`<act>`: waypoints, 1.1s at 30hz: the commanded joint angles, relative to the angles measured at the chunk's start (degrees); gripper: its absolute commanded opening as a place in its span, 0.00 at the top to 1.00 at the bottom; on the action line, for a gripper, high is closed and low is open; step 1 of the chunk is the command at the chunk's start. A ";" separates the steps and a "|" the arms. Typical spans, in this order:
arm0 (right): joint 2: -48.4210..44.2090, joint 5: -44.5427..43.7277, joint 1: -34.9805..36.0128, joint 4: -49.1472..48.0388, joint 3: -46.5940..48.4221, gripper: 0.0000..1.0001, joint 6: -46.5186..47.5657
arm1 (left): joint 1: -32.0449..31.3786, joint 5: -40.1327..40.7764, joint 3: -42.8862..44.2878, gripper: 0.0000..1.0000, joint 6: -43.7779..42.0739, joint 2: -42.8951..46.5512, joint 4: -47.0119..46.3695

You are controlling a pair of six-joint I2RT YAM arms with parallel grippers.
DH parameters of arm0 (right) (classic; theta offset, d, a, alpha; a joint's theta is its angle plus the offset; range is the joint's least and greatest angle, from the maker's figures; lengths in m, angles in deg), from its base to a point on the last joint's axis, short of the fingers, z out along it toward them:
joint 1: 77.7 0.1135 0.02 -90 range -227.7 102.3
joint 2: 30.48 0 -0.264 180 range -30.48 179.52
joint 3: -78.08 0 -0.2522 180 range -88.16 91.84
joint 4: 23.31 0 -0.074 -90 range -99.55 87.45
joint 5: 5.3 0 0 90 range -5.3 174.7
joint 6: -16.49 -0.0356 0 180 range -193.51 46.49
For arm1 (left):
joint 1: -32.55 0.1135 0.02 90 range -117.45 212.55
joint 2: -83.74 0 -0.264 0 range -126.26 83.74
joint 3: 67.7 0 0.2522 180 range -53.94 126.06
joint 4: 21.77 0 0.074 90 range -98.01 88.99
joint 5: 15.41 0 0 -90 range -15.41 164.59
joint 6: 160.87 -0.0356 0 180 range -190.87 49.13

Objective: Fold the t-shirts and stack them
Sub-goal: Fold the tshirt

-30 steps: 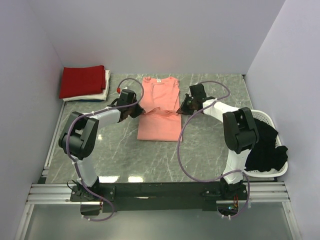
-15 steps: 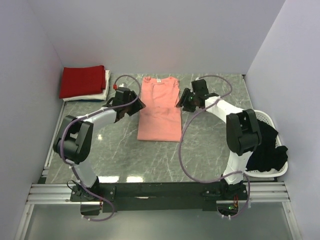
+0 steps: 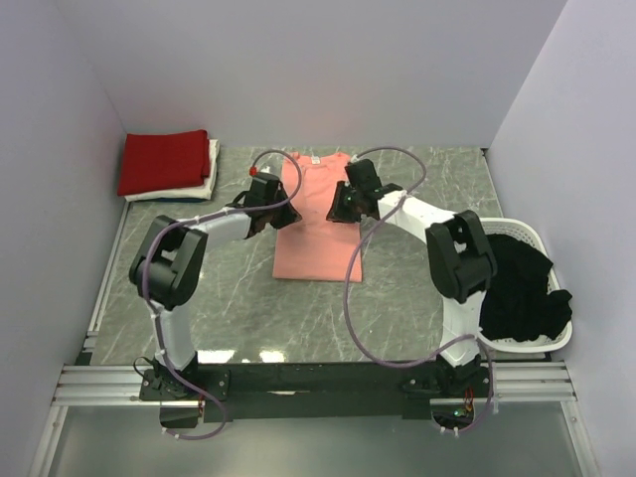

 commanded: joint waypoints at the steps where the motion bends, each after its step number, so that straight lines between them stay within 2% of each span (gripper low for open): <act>1: 4.71 -0.99 -0.69 2.69 6.35 0.71 1.90 | 0.29 -1.33 4.84 1.00 -1.86 -3.67 1.70; 9: 12.02 -2.48 -3.67 6.83 13.40 0.73 3.13 | 3.37 -1.86 8.10 0.99 -2.56 -8.69 2.94; 23: 11.59 1.73 -7.80 4.90 9.97 0.74 3.75 | 6.71 -6.25 3.36 0.99 -1.25 -8.44 -1.62; 29: 10.36 2.35 -8.51 4.46 9.01 0.75 3.66 | 7.06 -9.41 3.27 0.85 -2.13 -4.92 -4.00; 33: 5.62 1.47 -8.68 5.43 8.31 0.74 3.92 | 7.06 -10.47 1.69 0.71 -2.04 -0.70 -5.50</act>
